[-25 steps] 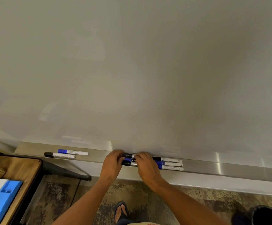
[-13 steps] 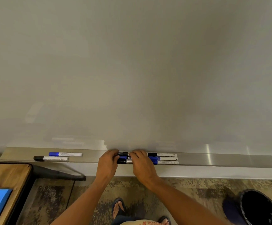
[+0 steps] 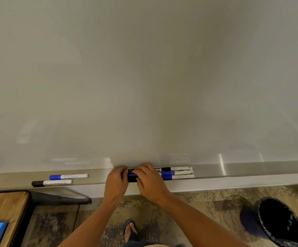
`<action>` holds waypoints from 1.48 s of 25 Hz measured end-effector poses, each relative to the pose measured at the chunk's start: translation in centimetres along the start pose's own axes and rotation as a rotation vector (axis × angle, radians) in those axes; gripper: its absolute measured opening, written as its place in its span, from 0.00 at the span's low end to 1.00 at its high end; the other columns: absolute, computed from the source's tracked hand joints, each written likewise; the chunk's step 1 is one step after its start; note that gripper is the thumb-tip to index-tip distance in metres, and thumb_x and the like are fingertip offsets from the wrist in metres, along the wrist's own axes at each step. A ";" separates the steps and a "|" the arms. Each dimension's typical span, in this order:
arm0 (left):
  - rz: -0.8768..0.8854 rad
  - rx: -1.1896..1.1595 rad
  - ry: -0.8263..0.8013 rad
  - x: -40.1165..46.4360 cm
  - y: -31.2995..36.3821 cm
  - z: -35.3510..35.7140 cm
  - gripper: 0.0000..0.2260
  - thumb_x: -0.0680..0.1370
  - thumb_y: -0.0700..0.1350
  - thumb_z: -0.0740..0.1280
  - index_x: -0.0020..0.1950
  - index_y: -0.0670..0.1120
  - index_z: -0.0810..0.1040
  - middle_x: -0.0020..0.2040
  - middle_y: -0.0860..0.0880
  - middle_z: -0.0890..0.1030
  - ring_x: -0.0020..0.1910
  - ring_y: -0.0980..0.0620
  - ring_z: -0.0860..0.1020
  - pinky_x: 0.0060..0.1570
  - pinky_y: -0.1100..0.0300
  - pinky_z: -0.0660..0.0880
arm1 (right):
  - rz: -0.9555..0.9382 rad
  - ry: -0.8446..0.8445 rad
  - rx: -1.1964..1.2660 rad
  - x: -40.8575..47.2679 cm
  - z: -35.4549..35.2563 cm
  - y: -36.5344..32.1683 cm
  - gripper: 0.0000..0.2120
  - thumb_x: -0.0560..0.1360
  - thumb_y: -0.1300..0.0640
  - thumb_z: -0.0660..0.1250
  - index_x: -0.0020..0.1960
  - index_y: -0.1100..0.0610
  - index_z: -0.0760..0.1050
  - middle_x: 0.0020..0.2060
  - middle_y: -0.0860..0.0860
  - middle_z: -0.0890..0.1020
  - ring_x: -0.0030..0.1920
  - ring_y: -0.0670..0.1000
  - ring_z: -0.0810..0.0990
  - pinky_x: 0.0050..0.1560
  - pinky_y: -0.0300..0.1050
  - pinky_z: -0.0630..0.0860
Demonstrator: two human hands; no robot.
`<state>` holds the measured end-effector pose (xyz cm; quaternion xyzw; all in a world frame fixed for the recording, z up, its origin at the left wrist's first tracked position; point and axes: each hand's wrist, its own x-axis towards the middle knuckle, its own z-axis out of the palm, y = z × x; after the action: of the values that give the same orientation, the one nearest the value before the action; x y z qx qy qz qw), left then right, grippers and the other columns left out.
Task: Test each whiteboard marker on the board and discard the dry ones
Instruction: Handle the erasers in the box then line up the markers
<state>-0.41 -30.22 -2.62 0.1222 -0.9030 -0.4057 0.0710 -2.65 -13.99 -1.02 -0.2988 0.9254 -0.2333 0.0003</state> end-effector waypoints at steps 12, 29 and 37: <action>-0.041 0.058 0.066 -1.1 3.2 -0.7 0.08 0.81 0.43 0.63 0.53 0.45 0.81 0.48 0.47 0.83 0.42 0.53 0.76 0.45 0.61 0.71 | -0.129 -0.033 -0.015 -1.3 -3.7 0.8 0.16 0.78 0.58 0.65 0.66 0.56 0.77 0.61 0.52 0.80 0.62 0.52 0.74 0.64 0.49 0.74; -0.230 0.289 0.196 -12.2 -0.5 -8.6 0.12 0.81 0.52 0.63 0.61 0.50 0.80 0.55 0.52 0.82 0.48 0.56 0.79 0.50 0.58 0.78 | -0.354 -0.212 0.093 -3.5 -1.6 -5.2 0.17 0.81 0.56 0.60 0.69 0.51 0.74 0.64 0.48 0.77 0.64 0.49 0.72 0.66 0.45 0.71; -0.276 0.268 0.234 -11.4 -5.0 -13.3 0.11 0.81 0.51 0.64 0.61 0.50 0.79 0.55 0.51 0.81 0.49 0.55 0.79 0.53 0.55 0.79 | -0.382 -0.249 0.078 0.3 1.1 -9.7 0.17 0.82 0.55 0.60 0.70 0.50 0.73 0.66 0.48 0.76 0.66 0.48 0.72 0.67 0.45 0.72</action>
<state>14.40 -39.78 2.09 0.2992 -0.9092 -0.2709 0.1024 2.59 -21.55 2.28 -0.4949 0.8350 -0.2262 0.0818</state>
